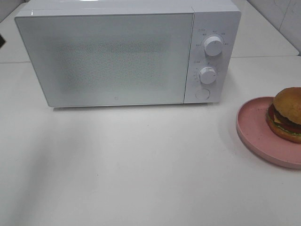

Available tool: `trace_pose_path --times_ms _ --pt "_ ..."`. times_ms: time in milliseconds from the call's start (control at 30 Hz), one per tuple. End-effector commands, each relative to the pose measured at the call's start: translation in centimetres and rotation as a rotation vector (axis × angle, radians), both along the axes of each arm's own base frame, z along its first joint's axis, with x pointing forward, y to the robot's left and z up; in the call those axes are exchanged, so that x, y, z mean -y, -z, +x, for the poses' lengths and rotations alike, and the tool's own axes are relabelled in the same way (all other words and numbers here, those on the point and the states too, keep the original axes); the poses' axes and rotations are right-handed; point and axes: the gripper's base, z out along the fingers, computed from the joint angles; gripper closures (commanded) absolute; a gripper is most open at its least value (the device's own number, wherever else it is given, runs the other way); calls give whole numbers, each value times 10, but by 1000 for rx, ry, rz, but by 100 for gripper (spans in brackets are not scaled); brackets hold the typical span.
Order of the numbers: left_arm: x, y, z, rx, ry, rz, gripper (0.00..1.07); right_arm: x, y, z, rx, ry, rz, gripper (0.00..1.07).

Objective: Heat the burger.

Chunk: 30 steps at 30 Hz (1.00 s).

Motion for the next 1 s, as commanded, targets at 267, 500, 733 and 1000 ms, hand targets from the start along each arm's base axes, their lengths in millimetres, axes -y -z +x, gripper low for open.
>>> trace_pose_path --times_ms 267,500,733,1000 --pt "-40 3 -75 71 -134 -27 106 0 0 -3 34 13 5 54" --pt "-49 18 -117 104 -143 -43 106 0 0 -3 34 13 5 54" --pt "-59 26 -168 259 -141 -85 106 0 0 -3 34 13 5 54" --pt "-70 34 -218 484 -129 -140 106 3 0 -3 33 39 1 54"
